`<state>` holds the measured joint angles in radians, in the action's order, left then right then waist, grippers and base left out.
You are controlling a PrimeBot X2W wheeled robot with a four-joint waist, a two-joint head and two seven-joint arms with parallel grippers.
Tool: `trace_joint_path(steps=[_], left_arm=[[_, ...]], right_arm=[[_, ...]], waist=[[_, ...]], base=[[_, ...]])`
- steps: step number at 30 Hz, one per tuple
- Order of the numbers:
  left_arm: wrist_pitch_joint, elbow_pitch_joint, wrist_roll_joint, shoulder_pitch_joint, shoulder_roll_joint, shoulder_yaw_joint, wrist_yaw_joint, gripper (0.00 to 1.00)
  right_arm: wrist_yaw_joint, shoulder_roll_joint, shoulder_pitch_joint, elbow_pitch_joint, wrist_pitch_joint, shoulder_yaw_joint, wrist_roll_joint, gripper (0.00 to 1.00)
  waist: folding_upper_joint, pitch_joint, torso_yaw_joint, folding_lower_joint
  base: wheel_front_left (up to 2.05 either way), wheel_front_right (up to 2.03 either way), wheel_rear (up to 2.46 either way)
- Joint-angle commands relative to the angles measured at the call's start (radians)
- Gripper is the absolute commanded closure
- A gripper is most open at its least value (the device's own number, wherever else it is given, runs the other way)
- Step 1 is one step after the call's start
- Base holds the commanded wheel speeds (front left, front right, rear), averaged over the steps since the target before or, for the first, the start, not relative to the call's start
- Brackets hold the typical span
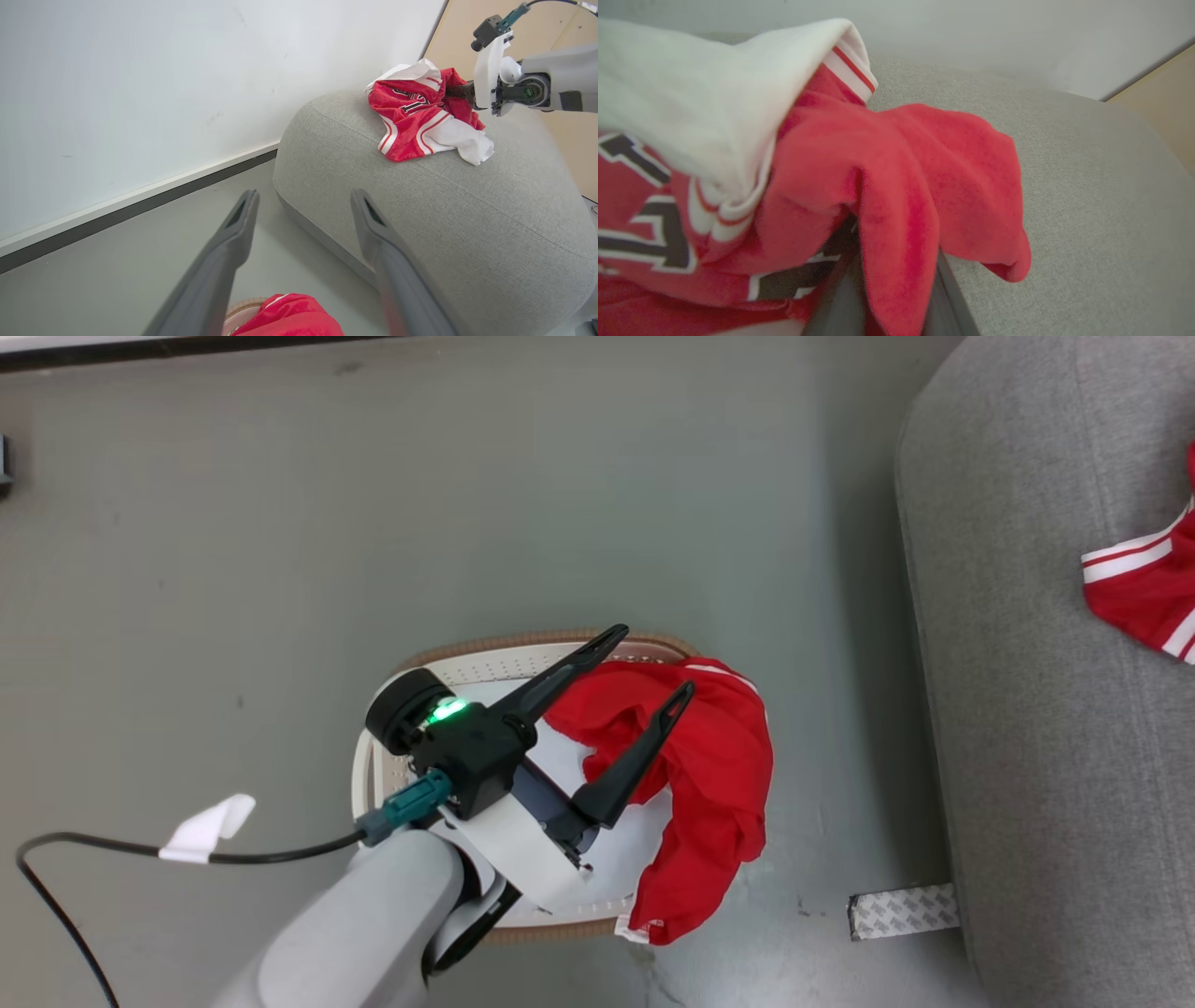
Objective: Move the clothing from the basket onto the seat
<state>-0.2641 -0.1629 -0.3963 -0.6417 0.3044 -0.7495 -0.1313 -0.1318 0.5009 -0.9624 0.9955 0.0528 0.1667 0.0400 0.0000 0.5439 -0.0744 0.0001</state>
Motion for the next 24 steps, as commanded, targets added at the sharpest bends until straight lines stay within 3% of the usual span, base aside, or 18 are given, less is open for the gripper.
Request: trace_joint_path(steps=[1, 7, 13, 24], left_arm=[[0.000, 0.000, -0.004, -0.005, 0.001, 0.004, 0.001, 0.00], [0.000, -0.015, -0.012, 0.028, -0.012, 0.007, 0.001, 0.00], [0.000, -0.037, -0.019, 0.075, -0.030, 0.046, 0.002, 0.00], [0.000, -0.058, -0.033, 0.189, -0.042, 0.215, 0.038, 0.00]], right_arm=[[0.002, 0.001, 0.000, 0.011, 0.006, 0.001, -0.005, 0.00], [0.002, -0.019, 0.016, 0.040, -0.005, -0.066, 0.027, 0.00], [0.002, -0.014, 0.049, -0.011, -0.063, -0.176, 0.078, 0.00], [0.002, 0.025, 0.190, -0.305, -0.122, -0.347, 0.313, 0.00]], waist=[[0.0000, -0.008, -0.003, -0.0001], [0.0000, -0.074, -0.026, -0.0001], [0.0000, -0.193, -0.034, -0.0001], [0.0000, -0.402, 0.032, -0.0001]], base=[[0.00, 0.00, 0.00], [0.00, 0.00, 0.00], [0.00, 0.00, 0.00], [0.00, 0.00, 0.00]])
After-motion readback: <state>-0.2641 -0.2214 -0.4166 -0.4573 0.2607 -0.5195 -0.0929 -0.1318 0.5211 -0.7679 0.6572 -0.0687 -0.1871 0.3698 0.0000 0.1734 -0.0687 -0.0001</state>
